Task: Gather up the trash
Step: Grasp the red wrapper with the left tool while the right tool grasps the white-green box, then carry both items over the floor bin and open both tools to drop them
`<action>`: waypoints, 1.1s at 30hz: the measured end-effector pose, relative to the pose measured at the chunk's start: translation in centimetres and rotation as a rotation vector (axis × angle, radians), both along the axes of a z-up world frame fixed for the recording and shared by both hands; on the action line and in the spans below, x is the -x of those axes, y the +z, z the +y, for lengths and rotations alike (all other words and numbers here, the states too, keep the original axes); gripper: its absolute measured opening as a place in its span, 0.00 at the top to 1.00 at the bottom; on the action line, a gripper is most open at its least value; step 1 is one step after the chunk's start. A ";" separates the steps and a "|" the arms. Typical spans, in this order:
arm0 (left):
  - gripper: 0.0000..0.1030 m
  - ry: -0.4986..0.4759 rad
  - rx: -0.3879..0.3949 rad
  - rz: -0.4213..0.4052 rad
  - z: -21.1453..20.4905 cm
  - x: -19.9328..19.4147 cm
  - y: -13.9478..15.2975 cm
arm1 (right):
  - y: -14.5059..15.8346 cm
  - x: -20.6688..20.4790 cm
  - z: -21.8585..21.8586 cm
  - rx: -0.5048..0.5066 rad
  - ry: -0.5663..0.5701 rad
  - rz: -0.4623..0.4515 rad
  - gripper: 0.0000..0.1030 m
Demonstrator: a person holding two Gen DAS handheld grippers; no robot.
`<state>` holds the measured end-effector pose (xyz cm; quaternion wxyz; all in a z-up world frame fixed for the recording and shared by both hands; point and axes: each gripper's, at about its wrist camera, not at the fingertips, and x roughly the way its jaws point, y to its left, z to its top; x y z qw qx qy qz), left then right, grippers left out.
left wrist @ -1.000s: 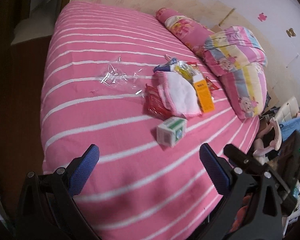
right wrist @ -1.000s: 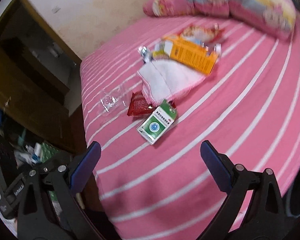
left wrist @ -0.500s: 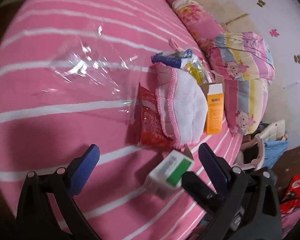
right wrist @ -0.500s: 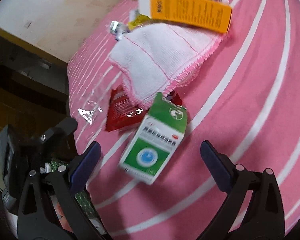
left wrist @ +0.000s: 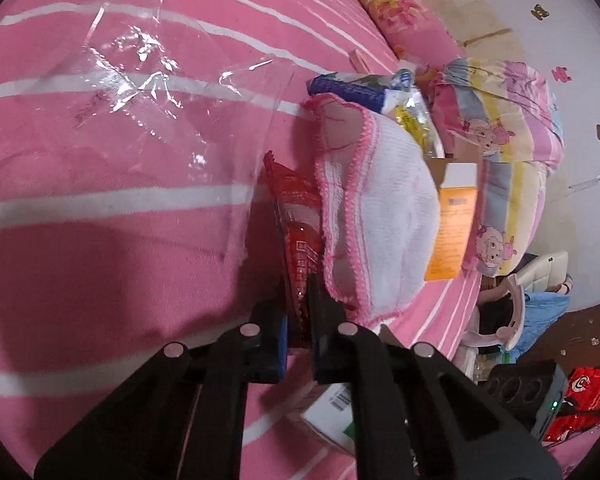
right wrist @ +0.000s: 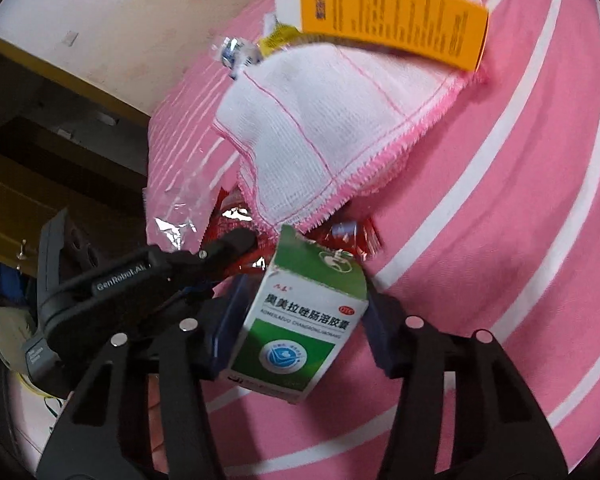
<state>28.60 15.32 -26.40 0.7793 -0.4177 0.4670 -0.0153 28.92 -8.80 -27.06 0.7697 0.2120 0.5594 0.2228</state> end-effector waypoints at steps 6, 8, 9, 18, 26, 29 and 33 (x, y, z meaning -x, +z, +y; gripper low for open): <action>0.94 -0.008 -0.063 -0.043 -1.0 2.9 3.5 | 3.5 1.5 -1.6 0.042 0.038 -0.094 0.48; 0.94 -0.013 -0.082 -0.057 -1.5 3.7 4.7 | 4.6 2.1 -1.9 0.049 0.049 -0.118 0.48; 0.94 -0.015 -0.099 -0.067 -1.9 4.5 5.7 | 5.4 2.6 -2.3 0.055 0.052 -0.134 0.48; 0.94 -0.068 -0.146 -0.142 -6.8 8.8 11.6 | 10.5 6.2 -6.7 0.051 0.024 -0.218 0.48; 0.94 -0.210 -0.155 -0.200 -16.0 10.9 15.3 | 15.4 9.9 -14.2 0.044 -0.064 -0.277 0.48; 0.94 -0.273 -0.154 -0.211 -19.5 11.6 15.7 | 16.7 12.0 -18.3 0.060 -0.120 -0.299 0.48; 0.94 -0.383 -0.144 -0.213 -26.0 12.1 15.7 | 17.4 14.7 -23.8 0.080 -0.200 -0.304 0.48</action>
